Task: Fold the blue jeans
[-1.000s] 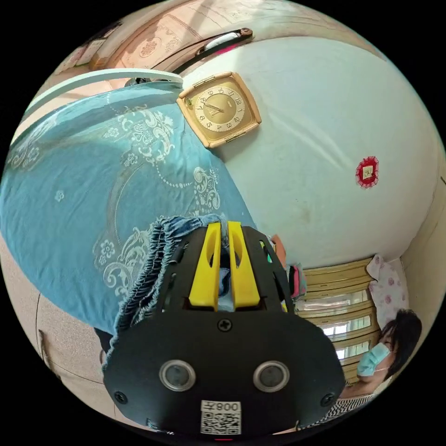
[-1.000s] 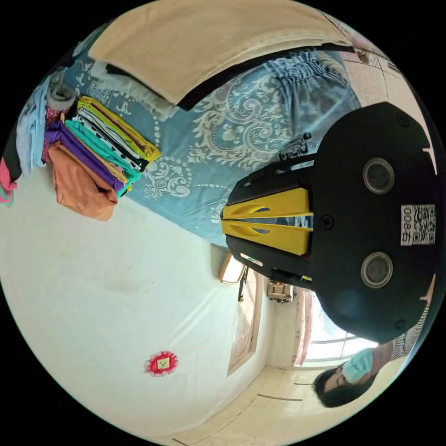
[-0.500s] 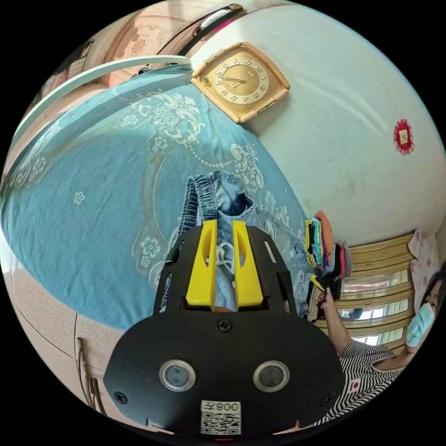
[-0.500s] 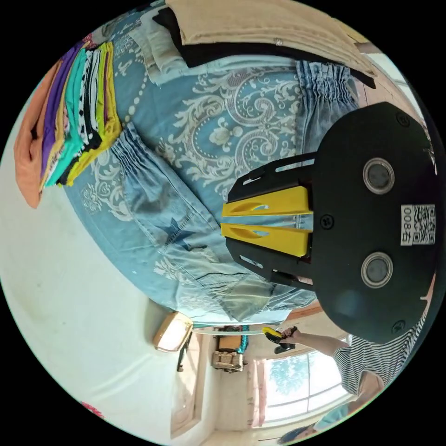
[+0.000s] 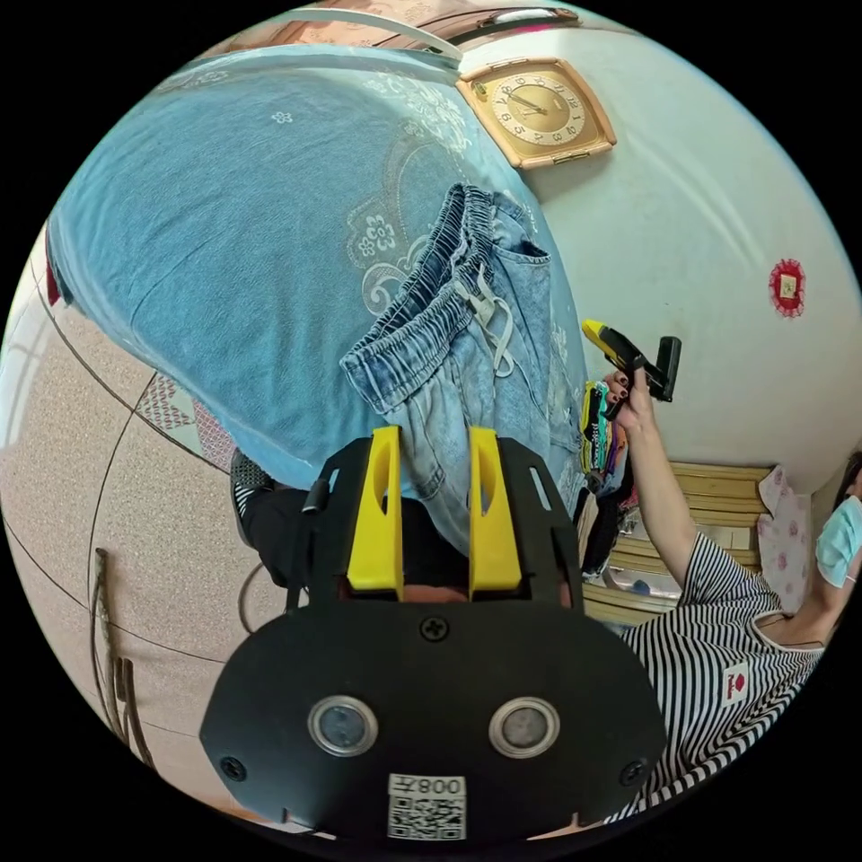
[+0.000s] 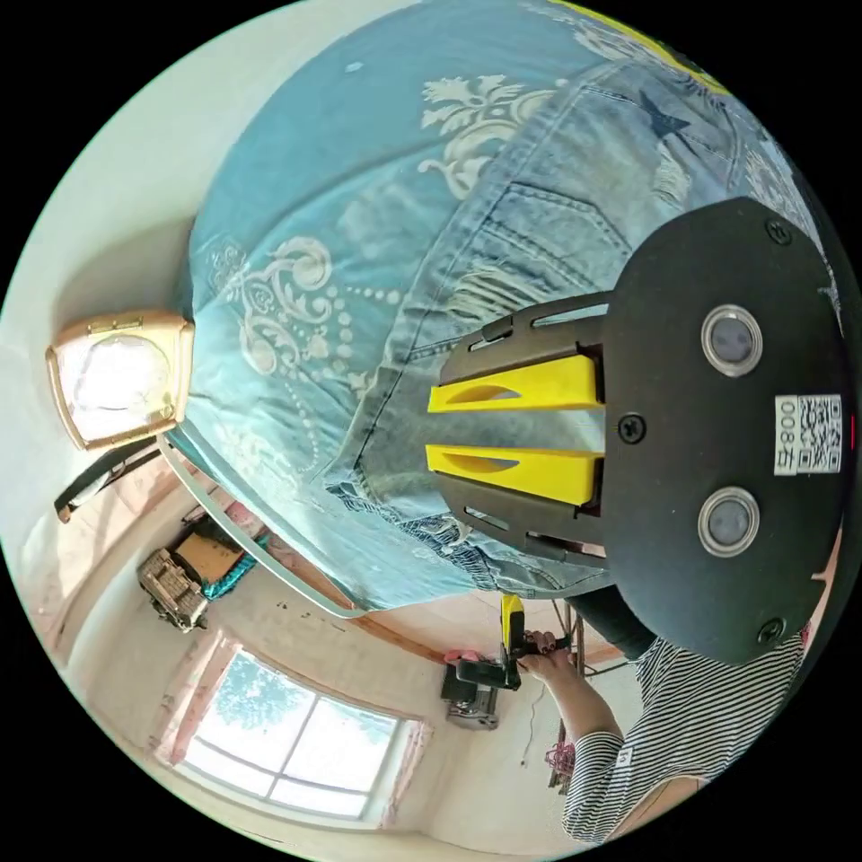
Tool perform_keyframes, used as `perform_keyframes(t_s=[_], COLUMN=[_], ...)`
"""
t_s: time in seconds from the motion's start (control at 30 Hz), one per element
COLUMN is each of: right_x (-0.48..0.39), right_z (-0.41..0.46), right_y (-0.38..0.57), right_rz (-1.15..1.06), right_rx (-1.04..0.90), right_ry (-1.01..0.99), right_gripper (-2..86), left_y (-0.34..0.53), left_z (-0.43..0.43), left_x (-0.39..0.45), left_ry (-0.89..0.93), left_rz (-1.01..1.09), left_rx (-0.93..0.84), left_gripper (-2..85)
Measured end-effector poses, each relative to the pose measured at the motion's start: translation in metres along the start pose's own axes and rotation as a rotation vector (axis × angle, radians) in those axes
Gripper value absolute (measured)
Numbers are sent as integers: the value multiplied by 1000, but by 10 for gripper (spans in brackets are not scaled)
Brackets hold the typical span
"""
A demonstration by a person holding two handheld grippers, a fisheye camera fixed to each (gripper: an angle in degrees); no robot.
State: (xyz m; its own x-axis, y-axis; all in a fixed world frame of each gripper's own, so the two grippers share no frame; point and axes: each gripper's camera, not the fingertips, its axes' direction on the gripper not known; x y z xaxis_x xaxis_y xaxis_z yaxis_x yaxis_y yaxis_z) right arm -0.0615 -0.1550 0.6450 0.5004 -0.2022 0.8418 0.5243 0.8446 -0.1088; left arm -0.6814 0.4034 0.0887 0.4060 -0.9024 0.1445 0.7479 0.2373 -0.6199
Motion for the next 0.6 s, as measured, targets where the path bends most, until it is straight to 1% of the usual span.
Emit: perform_keyframes(t_s=[0.13, 0.27, 0.47, 0.6], right_x=[-44, -82, -92, -86], right_z=[45, 96, 165, 172], right_y=[-78, -134, -179, -187], right_rz=[-127, -241, -224, -148], right_rx=[-33, -102, -257, -264], right_ry=[24, 114, 161, 92], right_gripper=[73, 80, 70, 42], left_y=[-3, 1, 5, 6], left_z=[8, 13, 17, 13], left_x=[-12, -26, -26, -18], left_ry=[40, 79, 126, 161], left_rz=[-15, -47, -11, 42], left_rx=[-2, 24, 55, 88], left_gripper=[104, 74, 33, 22])
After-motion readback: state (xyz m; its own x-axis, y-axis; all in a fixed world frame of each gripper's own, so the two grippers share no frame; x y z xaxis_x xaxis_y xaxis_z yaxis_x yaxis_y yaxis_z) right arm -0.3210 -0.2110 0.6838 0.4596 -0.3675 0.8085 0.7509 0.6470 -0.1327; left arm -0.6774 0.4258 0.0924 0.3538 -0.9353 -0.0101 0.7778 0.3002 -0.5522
